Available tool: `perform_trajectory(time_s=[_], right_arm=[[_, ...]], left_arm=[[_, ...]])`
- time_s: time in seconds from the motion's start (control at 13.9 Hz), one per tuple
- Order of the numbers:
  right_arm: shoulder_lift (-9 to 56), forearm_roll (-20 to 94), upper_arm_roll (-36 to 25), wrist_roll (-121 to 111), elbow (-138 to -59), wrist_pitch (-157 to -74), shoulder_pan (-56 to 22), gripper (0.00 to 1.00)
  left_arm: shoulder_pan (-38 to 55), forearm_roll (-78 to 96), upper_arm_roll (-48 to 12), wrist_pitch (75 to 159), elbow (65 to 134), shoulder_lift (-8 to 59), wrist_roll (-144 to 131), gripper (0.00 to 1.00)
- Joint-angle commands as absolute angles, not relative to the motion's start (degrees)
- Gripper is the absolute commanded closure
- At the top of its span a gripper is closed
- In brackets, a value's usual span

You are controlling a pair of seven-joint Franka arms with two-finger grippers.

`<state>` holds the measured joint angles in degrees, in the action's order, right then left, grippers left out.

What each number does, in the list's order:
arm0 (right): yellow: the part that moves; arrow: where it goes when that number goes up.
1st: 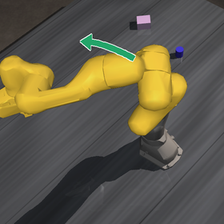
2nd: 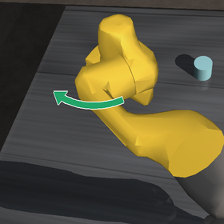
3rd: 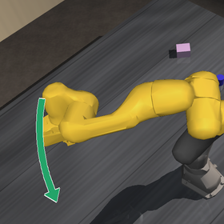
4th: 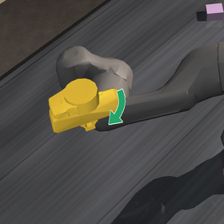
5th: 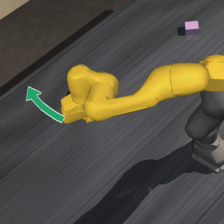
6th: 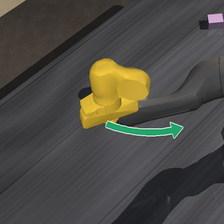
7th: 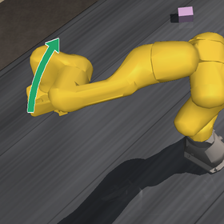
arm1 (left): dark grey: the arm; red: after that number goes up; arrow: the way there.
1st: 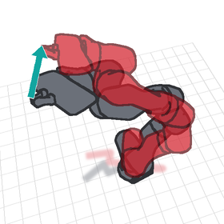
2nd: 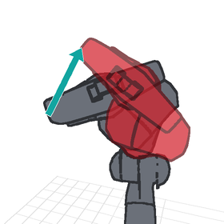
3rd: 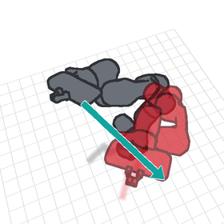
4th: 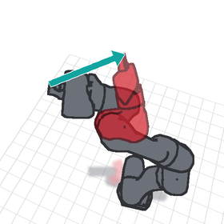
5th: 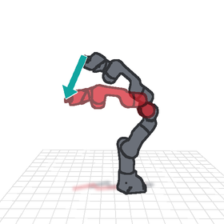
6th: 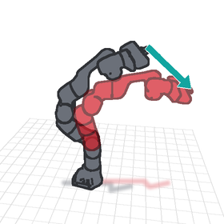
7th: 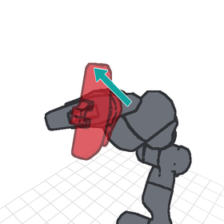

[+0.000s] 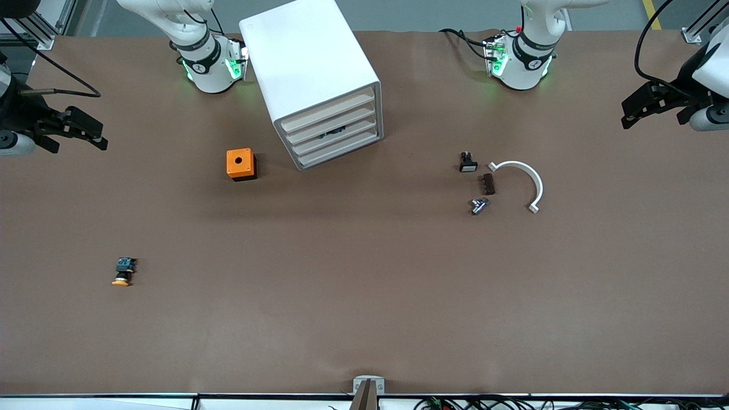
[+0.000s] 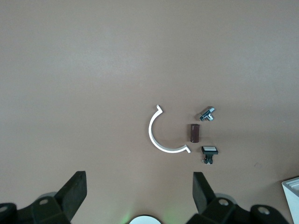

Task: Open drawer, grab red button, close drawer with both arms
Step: 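Reach the left gripper to the white cabinet's drawer front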

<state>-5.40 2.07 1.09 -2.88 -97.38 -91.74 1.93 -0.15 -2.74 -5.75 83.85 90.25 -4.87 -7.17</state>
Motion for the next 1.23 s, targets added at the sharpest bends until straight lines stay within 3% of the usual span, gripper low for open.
perform_trajectory(time_s=[0.0,0.43,0.72,0.94,1.15], right_arm=[[-7.0,1.8,1.1,-3.7,-98.9,-91.8,2.4,0.00],[-7.1,1.6,1.1,-3.7,-99.0,-92.3,2.5,0.00],[-7.1,0.9,1.1,-3.6,-98.9,-92.5,2.5,0.00],[-7.1,0.9,1.1,-3.6,-98.9,-92.3,2.5,0.00],[-7.0,0.9,1.1,-3.4,-98.9,-91.9,2.5,0.00]], left_arm=[[-0.3,-4.0,-6.2,82.8,88.9,-4.2,-6.3,0.00],[0.6,-4.0,-6.6,82.8,88.4,1.4,-5.9,0.00],[0.8,-3.3,-11.2,86.5,88.4,7.7,-10.2,0.00],[3.6,-1.8,-14.5,87.0,88.2,14.0,-29.5,0.00],[10.1,0.0,-14.8,87.1,83.9,23.3,-50.8,0.00]])
